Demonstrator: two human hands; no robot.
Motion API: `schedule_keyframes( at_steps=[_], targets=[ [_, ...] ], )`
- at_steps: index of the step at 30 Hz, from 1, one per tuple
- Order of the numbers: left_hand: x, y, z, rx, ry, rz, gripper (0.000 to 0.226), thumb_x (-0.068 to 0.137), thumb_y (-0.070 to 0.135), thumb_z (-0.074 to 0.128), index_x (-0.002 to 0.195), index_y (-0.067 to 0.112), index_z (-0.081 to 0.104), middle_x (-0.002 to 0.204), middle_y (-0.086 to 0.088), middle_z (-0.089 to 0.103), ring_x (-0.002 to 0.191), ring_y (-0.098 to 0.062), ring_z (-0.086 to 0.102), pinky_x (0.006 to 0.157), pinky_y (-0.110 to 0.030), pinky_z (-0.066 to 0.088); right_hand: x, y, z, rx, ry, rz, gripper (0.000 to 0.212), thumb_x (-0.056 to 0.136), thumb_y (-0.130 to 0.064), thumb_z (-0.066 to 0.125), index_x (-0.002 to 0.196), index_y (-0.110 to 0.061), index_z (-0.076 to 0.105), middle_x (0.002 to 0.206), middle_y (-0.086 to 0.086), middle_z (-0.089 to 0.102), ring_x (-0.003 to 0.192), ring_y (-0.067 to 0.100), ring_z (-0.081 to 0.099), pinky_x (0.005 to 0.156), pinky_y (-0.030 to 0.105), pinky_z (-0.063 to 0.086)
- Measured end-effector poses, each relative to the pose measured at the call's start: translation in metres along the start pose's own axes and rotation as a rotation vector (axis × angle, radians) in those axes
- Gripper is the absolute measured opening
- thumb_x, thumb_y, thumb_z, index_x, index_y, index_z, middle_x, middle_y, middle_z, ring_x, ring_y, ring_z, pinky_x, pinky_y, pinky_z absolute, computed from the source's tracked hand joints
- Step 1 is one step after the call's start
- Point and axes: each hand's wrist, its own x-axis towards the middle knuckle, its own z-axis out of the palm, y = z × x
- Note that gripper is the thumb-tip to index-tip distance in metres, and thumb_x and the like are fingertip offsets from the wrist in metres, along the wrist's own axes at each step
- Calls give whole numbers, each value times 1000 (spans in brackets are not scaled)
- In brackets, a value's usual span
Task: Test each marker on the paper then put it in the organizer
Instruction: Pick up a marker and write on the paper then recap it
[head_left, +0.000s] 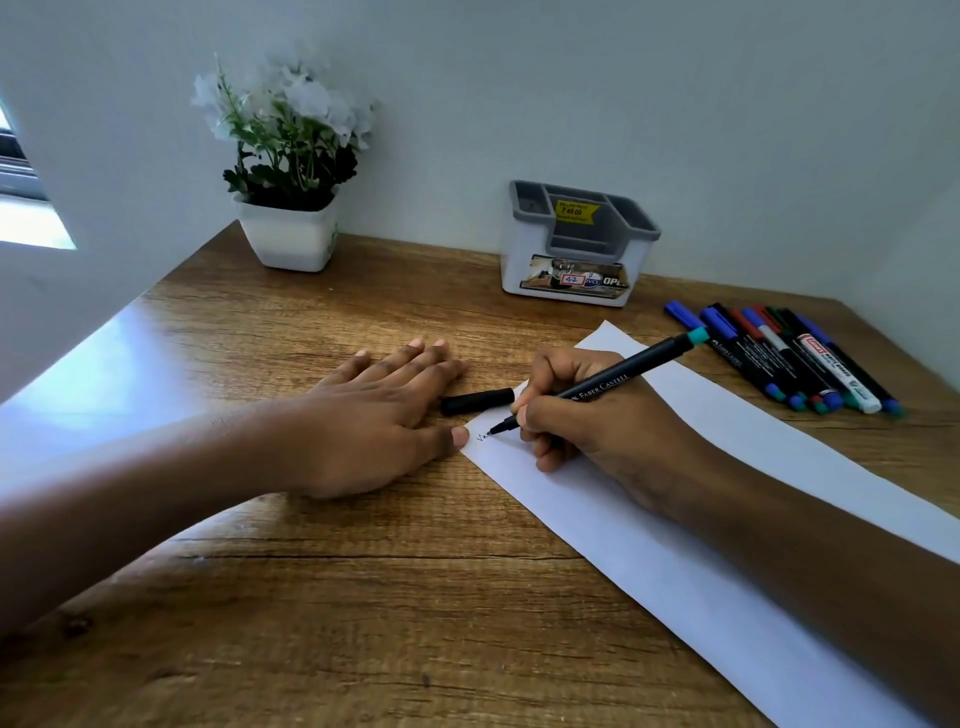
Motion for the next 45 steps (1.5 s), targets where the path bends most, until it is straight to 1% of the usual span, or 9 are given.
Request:
schedule_keyframes(
  at_steps=[7, 19, 24, 29, 37, 39, 41, 43, 45],
  targets=[
    [-1, 0, 0, -1, 6, 1, 67, 92, 59, 20, 146, 39, -15, 153, 15, -25, 136, -1, -28, 112, -32, -16, 0, 1, 1, 31, 39, 0, 21, 81, 0, 64, 65, -13, 59, 59, 4, 63, 53, 11, 59, 48, 24, 52],
    [-2, 0, 0, -1, 10, 10, 66, 92, 58, 20, 145, 40, -17, 153, 15, -25, 134, 1, -29, 111, -30, -17, 2, 1, 1, 32, 40, 5, 16, 82, -2, 65, 69, -10, 60, 61, 5, 64, 55, 12, 60, 50, 24, 53],
    [-2, 1, -1, -1, 9, 15, 66, 92, 58, 20, 145, 41, -15, 153, 15, -25, 136, 0, -28, 110, -29, -16, 2, 0, 1, 19, 51, 6, 16, 82, 0, 62, 70, -8, 56, 61, 8, 61, 54, 12, 58, 47, 24, 53],
    [-2, 0, 0, 1, 8, 14, 65, 92, 58, 20, 144, 40, -15, 153, 15, -25, 135, 0, -28, 111, -31, -16, 2, 2, 1, 23, 73, 8, 23, 82, -1, 62, 64, -12, 54, 59, 7, 61, 53, 12, 58, 47, 25, 53],
    [0, -2, 0, -3, 26, 24, 66, 92, 58, 21, 145, 40, -15, 153, 15, -24, 135, 0, -28, 111, -30, -16, 3, 3, 1, 22, 98, 7, 24, 83, -2, 61, 63, -13, 53, 58, 6, 61, 52, 11, 58, 47, 25, 52],
    [1, -3, 1, -5, 27, 25, 66, 92, 58, 21, 145, 39, -14, 154, 15, -23, 134, 0, -27, 111, -30, -16, 2, 3, 1, 65, 113, 19, 25, 83, -1, 60, 62, -13, 53, 57, 5, 60, 51, 11, 57, 46, 24, 51],
    [2, -4, 1, -20, 38, 26, 66, 92, 58, 24, 146, 39, -11, 155, 14, -20, 137, 0, -24, 112, -31, -15, 2, 2, -2, 167, 139, 35, 27, 84, 0, 59, 61, -13, 53, 58, 4, 58, 51, 10, 55, 45, 23, 49],
    [1, -2, 1, -77, 81, 10, 68, 90, 60, 29, 148, 40, -1, 157, 15, -11, 141, -2, -16, 115, -34, -12, 3, 1, -4, 250, 163, 53, 25, 85, -1, 58, 63, -13, 54, 60, 4, 57, 51, 10, 53, 44, 22, 49],
    [3, 1, 2, -164, 193, -1, 63, 86, 63, 35, 145, 44, 19, 157, 15, 12, 145, -9, 4, 119, -40, 0, 3, 0, -4, 290, 168, 67, 20, 85, -1, 57, 69, -12, 57, 61, 4, 57, 50, 9, 51, 43, 22, 48]
  ],
)
